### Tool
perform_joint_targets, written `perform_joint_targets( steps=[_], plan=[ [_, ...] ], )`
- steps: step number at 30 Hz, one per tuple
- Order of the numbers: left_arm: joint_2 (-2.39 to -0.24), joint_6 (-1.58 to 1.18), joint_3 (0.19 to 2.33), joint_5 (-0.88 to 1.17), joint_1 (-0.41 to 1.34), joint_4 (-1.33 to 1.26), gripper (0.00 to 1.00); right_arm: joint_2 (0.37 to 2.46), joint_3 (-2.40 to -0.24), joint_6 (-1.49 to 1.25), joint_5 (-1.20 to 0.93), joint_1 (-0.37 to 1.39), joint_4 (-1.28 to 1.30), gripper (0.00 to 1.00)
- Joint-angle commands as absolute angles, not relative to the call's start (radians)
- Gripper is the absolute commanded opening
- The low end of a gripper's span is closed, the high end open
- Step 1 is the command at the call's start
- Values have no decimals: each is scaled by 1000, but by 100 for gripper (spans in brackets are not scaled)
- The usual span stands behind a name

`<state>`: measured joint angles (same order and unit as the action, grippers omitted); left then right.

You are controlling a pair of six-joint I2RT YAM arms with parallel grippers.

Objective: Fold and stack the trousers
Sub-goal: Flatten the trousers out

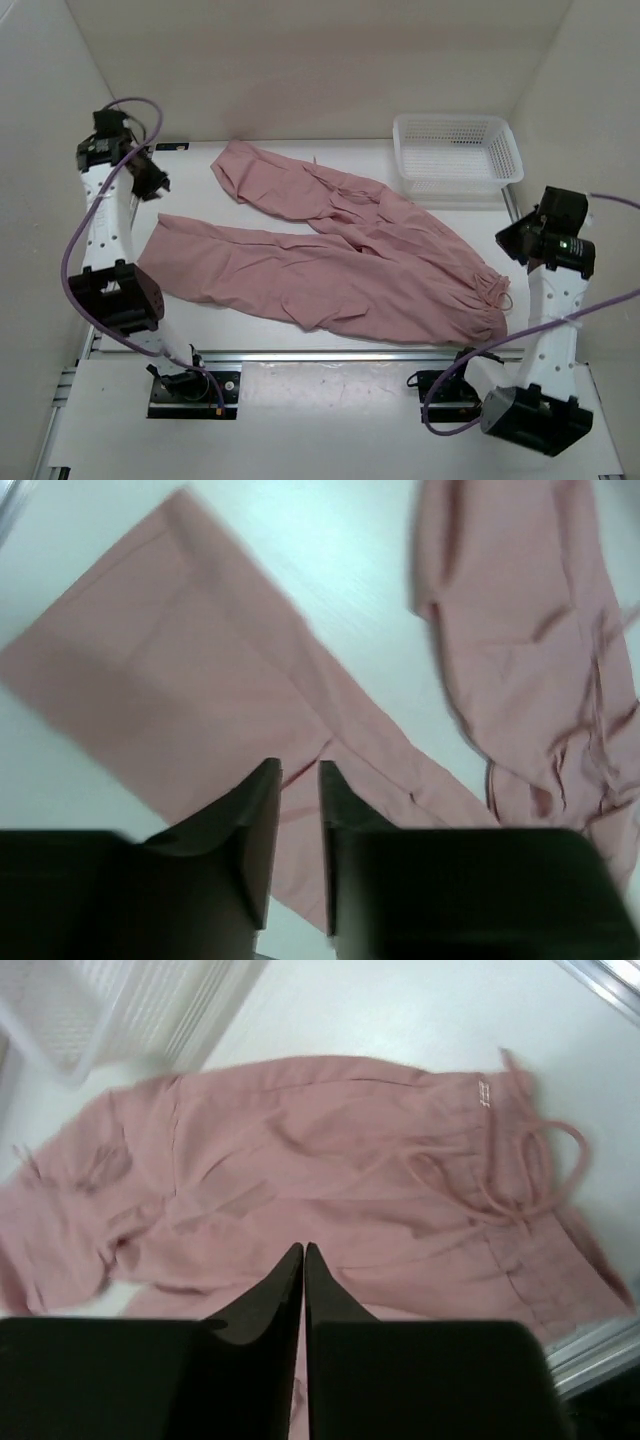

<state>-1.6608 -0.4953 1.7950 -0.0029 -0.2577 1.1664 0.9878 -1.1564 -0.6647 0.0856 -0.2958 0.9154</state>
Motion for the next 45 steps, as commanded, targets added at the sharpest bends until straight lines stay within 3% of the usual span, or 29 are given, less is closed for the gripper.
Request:
perform_joint_targets(
  steps=[1, 4, 6, 9, 12, 13, 14, 16, 19, 21, 24, 25, 28, 34, 38, 45],
  plan=[
    [-1813, -431, 1931, 28, -138, 1121, 30, 1107, -1227, -580, -89, -214, 783, 0],
    [-2044, -420, 2161, -12, -46, 1228, 31, 1241, -1265, -558, -97, -69, 782, 0],
    [-2146, -434, 2309, -21, -6, 1279, 42, 1334, -1295, -546, -107, 0, 782, 0],
    [-2272, -469, 2399, -11, 17, 1279, 48, 1420, -1295, -537, -111, 40, 782, 7],
    [-2364, -495, 2450, -2, 26, 1269, 61, 1468, -1295, -537, -110, 40, 782, 22],
    [-2400, -495, 2459, -2, 26, 1258, 76, 1468, -1284, -537, -110, 40, 782, 39],
    [-2416, -495, 2459, 9, 26, 1243, 83, 1482, -1284, -528, -110, 26, 773, 50],
    [-2457, -505, 2468, 20, 26, 1232, 93, 1493, -1258, -528, -121, 15, 764, 53],
    [-2494, -529, 2479, 63, 35, 1195, 93, 1540, -1238, -551, -133, 6, 716, 52],
    [-2531, -529, 2503, 75, 35, 1184, 84, 1607, -1238, -551, -158, 15, 696, 46],
    [-2545, -538, 2514, 75, 35, 1158, 64, 1701, -1272, -560, -158, 63, 669, 45],
    [-2545, -538, 2514, 84, 35, 1158, 39, 1725, -1296, -569, -158, 87, 660, 45],
    [-2545, -538, 2523, 84, 35, 1137, 12, 1819, -1322, -578, -158, 144, 650, 47],
    [-2467, -529, 2470, 37, 25, 1137, 10, 1885, -1273, -598, -140, 198, 617, 49],
    [-2372, -520, 2349, -35, 25, 1137, 10, 1839, -1186, -598, -120, 198, 604, 44],
    [-2070, -502, 1920, -239, -60, 1126, 10, 1729, -1051, -598, -107, 198, 617, 39]
  ],
)
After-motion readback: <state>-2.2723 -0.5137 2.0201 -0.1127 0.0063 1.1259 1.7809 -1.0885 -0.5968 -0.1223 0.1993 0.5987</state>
